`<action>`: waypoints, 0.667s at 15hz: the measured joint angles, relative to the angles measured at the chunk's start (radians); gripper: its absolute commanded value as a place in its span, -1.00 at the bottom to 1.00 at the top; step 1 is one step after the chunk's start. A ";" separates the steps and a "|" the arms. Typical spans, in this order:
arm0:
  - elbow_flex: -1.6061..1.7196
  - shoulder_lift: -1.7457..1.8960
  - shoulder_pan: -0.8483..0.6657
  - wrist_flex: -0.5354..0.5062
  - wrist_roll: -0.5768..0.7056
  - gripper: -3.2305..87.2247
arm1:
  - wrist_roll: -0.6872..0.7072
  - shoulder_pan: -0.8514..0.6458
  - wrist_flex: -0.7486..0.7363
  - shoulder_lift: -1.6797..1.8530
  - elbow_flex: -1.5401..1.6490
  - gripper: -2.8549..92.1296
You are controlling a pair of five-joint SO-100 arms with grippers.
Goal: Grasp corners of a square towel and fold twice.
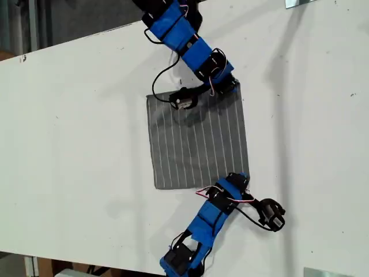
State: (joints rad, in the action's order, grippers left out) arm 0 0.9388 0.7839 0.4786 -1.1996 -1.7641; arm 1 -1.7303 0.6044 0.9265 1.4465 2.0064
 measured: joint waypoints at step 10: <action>-0.075 0.124 -0.003 -0.249 0.020 -0.94 | 0.012 -0.011 0.459 -0.018 -0.390 -0.94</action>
State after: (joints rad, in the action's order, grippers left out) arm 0 0.8636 0.9081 0.4755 -1.4481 -1.7441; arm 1 -1.7181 0.5937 1.3852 1.4281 1.6168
